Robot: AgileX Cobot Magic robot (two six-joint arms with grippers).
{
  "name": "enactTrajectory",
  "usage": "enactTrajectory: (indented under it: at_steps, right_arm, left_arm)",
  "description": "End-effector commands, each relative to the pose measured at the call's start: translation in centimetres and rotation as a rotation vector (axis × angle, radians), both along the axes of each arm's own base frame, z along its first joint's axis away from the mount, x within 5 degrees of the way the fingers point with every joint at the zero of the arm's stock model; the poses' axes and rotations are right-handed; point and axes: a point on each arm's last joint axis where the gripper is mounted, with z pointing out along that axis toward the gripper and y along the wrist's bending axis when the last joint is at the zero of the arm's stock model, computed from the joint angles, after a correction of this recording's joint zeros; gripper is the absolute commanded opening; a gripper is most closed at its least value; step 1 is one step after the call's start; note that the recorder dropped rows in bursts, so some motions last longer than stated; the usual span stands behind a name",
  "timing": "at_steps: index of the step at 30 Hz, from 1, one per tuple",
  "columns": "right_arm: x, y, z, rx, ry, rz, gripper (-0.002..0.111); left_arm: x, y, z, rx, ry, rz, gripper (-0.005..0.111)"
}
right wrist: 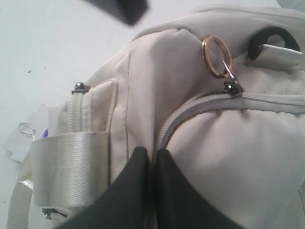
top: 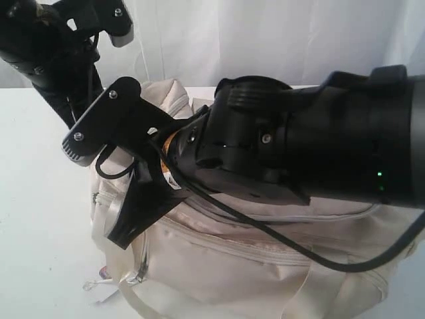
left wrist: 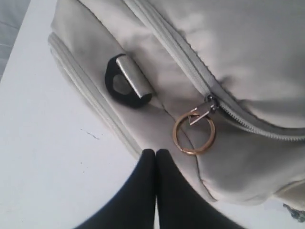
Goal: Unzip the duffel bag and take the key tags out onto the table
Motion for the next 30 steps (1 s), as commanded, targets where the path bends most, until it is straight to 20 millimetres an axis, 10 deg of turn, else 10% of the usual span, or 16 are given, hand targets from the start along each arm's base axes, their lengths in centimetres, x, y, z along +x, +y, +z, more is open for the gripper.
enactTrajectory:
  at_steps: [1,8,30]
  right_arm:
    - [-0.1,-0.4,0.3,0.025,0.054,-0.066,0.0]
    - [-0.5,-0.9,1.5,0.129,0.148,-0.153,0.0]
    - [-0.9,-1.5,3.0,0.266,0.258,-0.271,0.0]
  left_arm:
    - [-0.4,0.4,0.0,0.033,0.045,-0.007,0.017]
    - [-0.8,0.1,-0.1,-0.001,0.087,-0.018,0.054]
    - [0.0,-2.3,-2.2,-0.072,0.168,-0.199,0.055]
